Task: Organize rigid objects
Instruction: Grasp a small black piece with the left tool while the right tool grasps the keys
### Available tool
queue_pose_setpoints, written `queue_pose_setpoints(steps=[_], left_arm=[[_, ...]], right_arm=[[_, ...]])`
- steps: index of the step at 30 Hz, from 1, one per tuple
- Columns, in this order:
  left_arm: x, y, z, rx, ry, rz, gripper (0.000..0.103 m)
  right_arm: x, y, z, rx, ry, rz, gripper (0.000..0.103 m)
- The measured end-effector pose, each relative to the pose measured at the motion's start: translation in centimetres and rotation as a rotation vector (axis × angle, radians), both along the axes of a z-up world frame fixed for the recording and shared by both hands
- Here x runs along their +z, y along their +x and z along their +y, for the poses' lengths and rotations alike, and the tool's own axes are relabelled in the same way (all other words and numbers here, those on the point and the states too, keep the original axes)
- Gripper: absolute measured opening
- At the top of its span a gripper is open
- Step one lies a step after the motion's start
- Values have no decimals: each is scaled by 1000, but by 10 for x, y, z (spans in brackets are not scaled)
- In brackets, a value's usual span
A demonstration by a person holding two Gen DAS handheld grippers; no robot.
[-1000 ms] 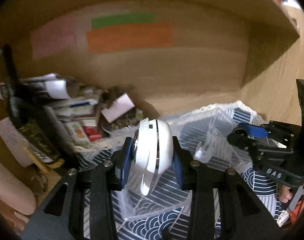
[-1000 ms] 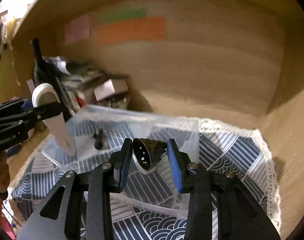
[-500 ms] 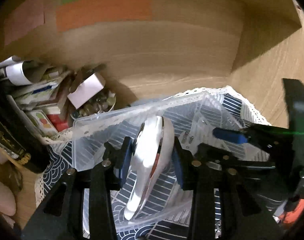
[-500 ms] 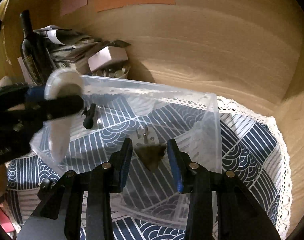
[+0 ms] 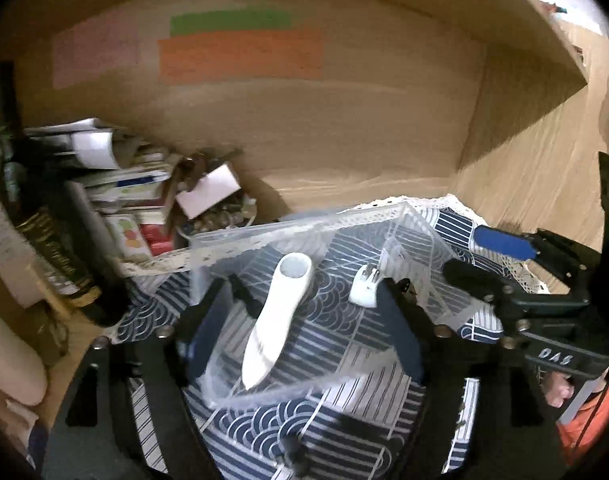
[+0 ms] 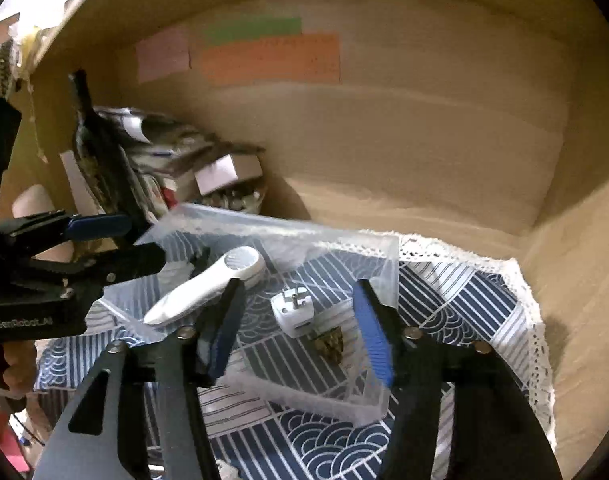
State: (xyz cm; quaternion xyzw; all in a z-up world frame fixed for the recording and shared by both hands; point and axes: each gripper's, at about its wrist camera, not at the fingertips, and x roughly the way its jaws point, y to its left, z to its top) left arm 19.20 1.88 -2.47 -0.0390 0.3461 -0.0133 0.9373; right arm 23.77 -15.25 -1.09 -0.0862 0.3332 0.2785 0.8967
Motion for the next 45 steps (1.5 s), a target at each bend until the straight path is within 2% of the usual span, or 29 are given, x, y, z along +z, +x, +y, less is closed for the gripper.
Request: queue_pose_setpoints(steps=[2,4,12,21,25,31,33,35,39,42,44,45], left_arm=[[2,-12,3,11,-5,-4,95],[2,-23,6,23,-17,-1,97],[-22,-57,15,48,-19,62,99],[-66,-79,19,45,-29,184,99],[-82,-87,16,41,-18,225,99],[-98,-95,11,23,-2,262,99],[-99,-93,10,18,-6,267,92],[-102,-89,9,4,-22,283,81],[-104,-78,7,-13,-44,296,80],[-104,-71,4,-30,-55,294,80],[-106,-66,1,-40,-52,298,78],[-106,-64,-1,-42,-41,297,78]], right_arm=[[4,-10,-2,4,5,-11,62],[7,-22,-5,2,12,-25,68],[-5,-57,-11,18,8,-7,69],[-53,-76,-30,-1,-37,133,76],[-72,-84,-31,13,-105,175,77],[-90,-91,-20,76,-159,242,81],[-97,-92,-13,89,-177,253,81],[-101,-92,-7,82,-189,244,81],[-102,-87,-4,72,-171,243,81],[-101,-85,-6,43,-169,220,64],[-100,-82,-9,36,-160,223,47],[-99,-80,-10,26,-158,222,42]])
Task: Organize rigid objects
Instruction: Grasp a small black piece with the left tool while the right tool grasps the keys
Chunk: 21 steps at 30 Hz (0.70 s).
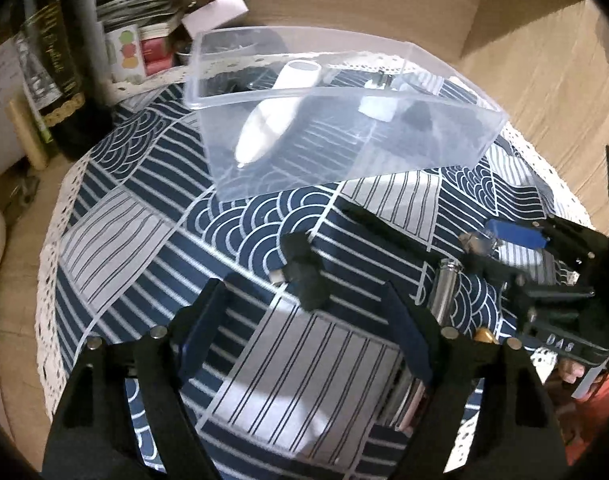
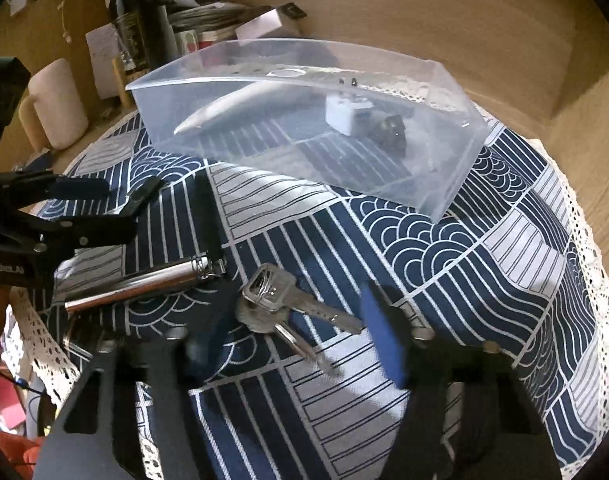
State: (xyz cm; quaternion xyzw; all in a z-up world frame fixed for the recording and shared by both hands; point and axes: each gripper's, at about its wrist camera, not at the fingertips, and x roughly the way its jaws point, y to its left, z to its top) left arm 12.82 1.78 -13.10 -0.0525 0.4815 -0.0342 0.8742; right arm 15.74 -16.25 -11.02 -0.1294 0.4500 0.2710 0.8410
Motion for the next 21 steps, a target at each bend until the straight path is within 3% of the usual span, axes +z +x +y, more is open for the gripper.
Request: queue_pose_setpoints(steps=[2,3,7,13,19,21], left_arm=[[-1,3,-5,-11,18,-7,68],[-1,3,-7,-17,26,-11,64],[-1,4,-10,-27,47,-27,26],[4,0,-5,-18,19,-45,25],[29,-13,-2,-11,23,-123,25],[38,-14,-4,-5,19,-148,25]], right_arm=[[0,4,0,-9,0,-4,29],[0,5,-1,-8,4,0,29],[1,6,-2,-10,7,-10,25],[5,3,-5,-35,28,-24,25],[25,2,-20,-72,70,-82,25],[33,3,-25,-80,79,-105,6]])
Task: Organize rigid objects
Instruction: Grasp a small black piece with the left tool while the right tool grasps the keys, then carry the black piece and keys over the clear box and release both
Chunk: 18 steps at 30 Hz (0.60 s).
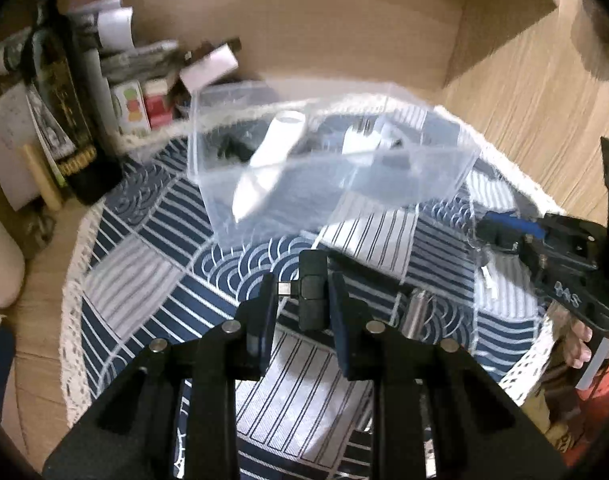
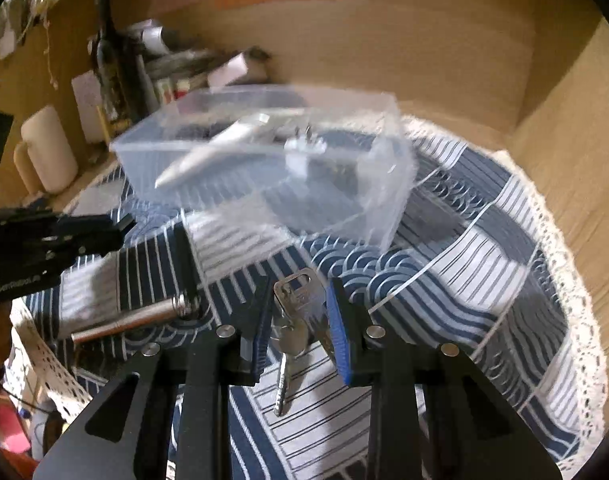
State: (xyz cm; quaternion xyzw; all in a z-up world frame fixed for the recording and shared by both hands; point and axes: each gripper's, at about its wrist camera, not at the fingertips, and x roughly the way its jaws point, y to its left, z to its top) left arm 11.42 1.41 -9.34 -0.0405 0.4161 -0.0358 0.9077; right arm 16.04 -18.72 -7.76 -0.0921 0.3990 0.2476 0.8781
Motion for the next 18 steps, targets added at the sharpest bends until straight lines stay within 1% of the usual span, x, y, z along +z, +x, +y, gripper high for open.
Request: queue_pose_setpoints(steps=[3,8,9,11,12,13,14,15,16,18], left_arm=[[15,-2,1,6,-8,-42,25],[34,-1,3,19,-8,-98,25],[36,-1,4,22,-8,-106,25],[39,-1,5,21,-12,-111,25],[39,-1,5,21,-15,-110,25],[38,-2,6,18,-19,-106,25],[36,-3,5,18,-20,-102,25],[34,-3,6,17,-21,-97,25],[32,-4,6,16,-22,-91,25],[28,-6,7,18,-21,-79,25]], right_arm=[[9,3,-6,-4,33,-13,3],[23,7,-10,-19,53,-56,3],[25,7,-9,-11,56,-56,3],[23,9,-9,2,61,-25,4],[20,11,-10,1,60,-6,6],[13,14,-9,16,51,30,14],[7,16,-8,25,43,53,27],[2,17,-6,23,33,65,34],[-6,18,-3,27,18,81,38],[-17,21,5,46,-19,107,38]])
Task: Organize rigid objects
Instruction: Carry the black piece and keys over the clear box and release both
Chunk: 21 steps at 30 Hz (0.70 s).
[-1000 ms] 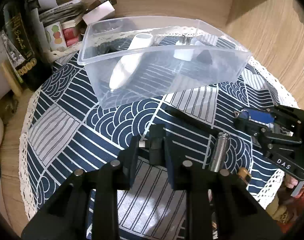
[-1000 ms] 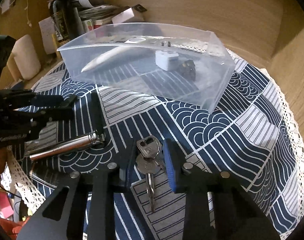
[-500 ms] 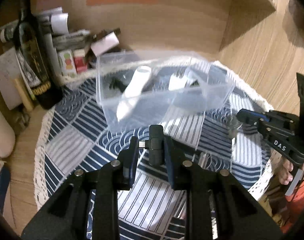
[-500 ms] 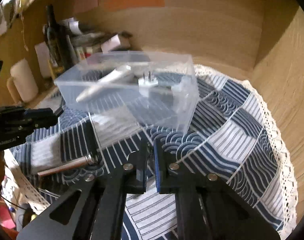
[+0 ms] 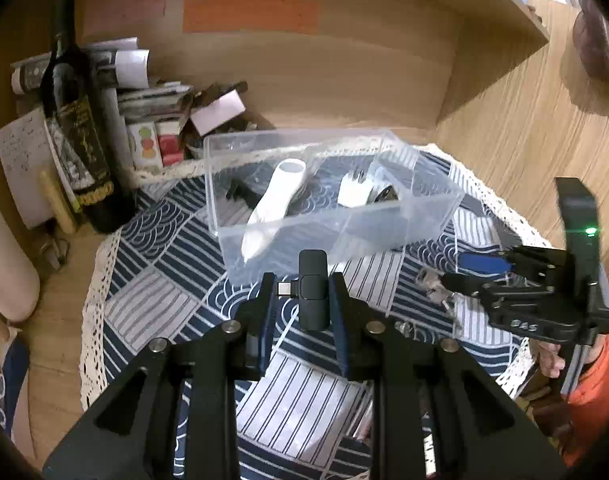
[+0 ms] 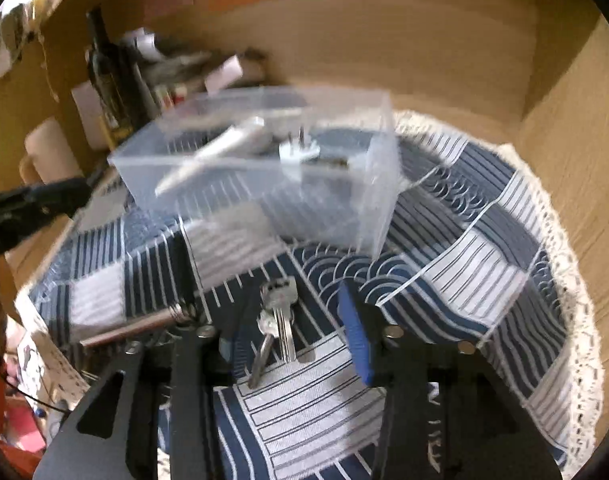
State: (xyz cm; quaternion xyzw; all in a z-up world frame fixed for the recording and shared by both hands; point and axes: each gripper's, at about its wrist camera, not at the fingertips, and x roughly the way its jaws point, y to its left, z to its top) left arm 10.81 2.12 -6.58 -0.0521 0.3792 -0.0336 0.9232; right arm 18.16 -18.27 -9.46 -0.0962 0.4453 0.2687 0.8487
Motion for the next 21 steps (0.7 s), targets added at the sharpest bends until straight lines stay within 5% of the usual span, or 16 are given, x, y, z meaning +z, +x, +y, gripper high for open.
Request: queue_pose_setpoints(steps=[4,7,10,11,15,21], left_arm=[[-8,-1,5,9,-5,22,25],[-10,-1,11,19,-15,26,25],[-10,1,13,24,-28,21,25],[-9,1,14,26,-29,18,25],[-3,2,14,28,-33,2,25],[8,4,14,33,-32,-32,25]], right_arm=[[-22,2,18,55,-70,29,38],[-21,-4,22,78,-83,18,22],[-20,-11,22,62,-92,-11,22],[-19,-13,22,55,-92,-21,13],[-7,-17,19,37,-52,-44,7],[-3,-22,20,34,-52,-73,6]])
